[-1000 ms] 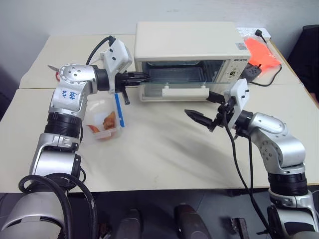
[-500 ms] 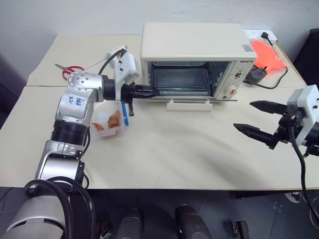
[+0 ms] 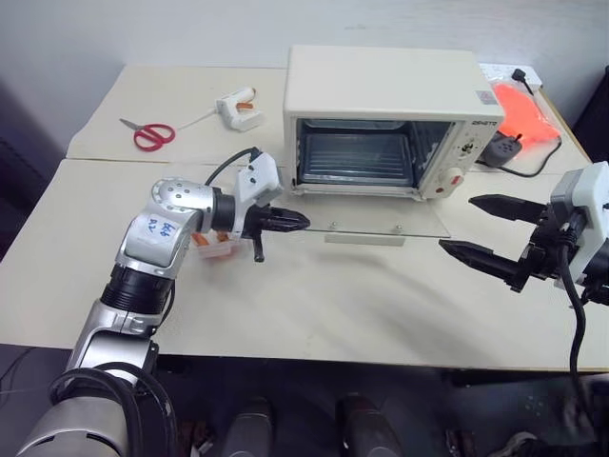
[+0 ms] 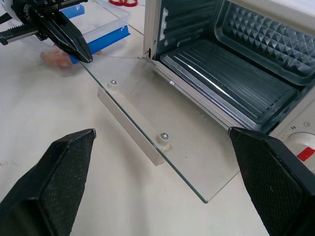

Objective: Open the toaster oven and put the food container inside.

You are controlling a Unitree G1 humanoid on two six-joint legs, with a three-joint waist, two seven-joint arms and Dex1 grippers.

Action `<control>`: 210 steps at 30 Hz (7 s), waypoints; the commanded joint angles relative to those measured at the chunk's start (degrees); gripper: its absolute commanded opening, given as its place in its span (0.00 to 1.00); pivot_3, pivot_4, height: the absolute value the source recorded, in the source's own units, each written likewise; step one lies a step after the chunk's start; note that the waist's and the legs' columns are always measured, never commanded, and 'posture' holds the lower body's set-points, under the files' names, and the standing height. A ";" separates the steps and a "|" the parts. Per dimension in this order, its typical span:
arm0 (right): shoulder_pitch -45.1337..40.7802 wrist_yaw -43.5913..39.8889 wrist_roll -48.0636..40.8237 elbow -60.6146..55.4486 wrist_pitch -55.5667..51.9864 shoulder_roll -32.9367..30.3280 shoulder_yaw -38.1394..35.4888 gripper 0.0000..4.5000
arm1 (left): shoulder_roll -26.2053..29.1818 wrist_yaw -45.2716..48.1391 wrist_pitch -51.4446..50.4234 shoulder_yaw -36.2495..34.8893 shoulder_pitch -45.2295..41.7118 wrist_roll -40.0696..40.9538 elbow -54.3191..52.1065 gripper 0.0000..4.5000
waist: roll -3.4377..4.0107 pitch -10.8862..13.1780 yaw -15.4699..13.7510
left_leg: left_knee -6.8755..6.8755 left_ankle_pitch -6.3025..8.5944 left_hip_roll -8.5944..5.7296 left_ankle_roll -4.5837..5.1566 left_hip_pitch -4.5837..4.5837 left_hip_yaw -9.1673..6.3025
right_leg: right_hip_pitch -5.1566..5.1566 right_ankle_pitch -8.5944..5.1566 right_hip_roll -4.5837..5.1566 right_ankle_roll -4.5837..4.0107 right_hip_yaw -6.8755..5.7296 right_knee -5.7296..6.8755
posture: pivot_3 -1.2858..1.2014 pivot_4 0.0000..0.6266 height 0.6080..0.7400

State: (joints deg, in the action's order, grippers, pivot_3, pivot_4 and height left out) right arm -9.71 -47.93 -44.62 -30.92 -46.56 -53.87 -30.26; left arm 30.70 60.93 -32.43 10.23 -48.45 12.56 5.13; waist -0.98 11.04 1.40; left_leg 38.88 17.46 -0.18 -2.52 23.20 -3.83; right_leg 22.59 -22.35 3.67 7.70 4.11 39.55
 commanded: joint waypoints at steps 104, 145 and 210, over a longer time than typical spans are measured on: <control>-18.81 -18.09 5.30 15.04 8.59 -6.57 17.40 1.00 | -4.30 -142.45 9.16 -23.02 33.14 100.44 -41.84 1.00 | -0.17 0.01 -1.34 | 0.14 0.13 -0.14 0.09 -0.05 -0.09 | -0.36 0.10 0.42 0.15 -0.53 -0.59 | 0.52 0.24 1.00; -15.96 -11.35 2.12 8.98 4.36 -7.40 13.10 1.00 | -5.31 -143.65 3.70 -25.83 29.50 100.44 -27.65 0.87 | -0.03 -0.07 -1.56 | -0.83 -0.06 -0.13 0.09 -0.82 -0.07 | -1.19 0.30 0.45 0.13 -0.61 -1.70 | 0.52 0.24 1.00; 8.54 -2.74 0.20 -1.00 4.35 -4.64 -7.95 1.00 | -19.64 -63.25 -39.30 -14.96 -39.82 19.10 45.58 0.06 | -0.47 0.21 -2.60 | -0.77 -0.44 -1.01 0.26 0.23 -0.16 | -0.02 0.45 0.93 0.39 -0.69 -1.01 | 0.52 0.24 1.00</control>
State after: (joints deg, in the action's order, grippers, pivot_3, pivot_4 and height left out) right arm -1.68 -50.36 -45.20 -31.04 -43.56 -58.21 -35.28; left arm 11.86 -2.16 -72.23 -3.62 -86.22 32.78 51.57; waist -1.45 11.25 -1.20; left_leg 38.11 17.03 -1.19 -2.25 23.43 -3.99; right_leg 22.57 -21.90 4.60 8.10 3.43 38.52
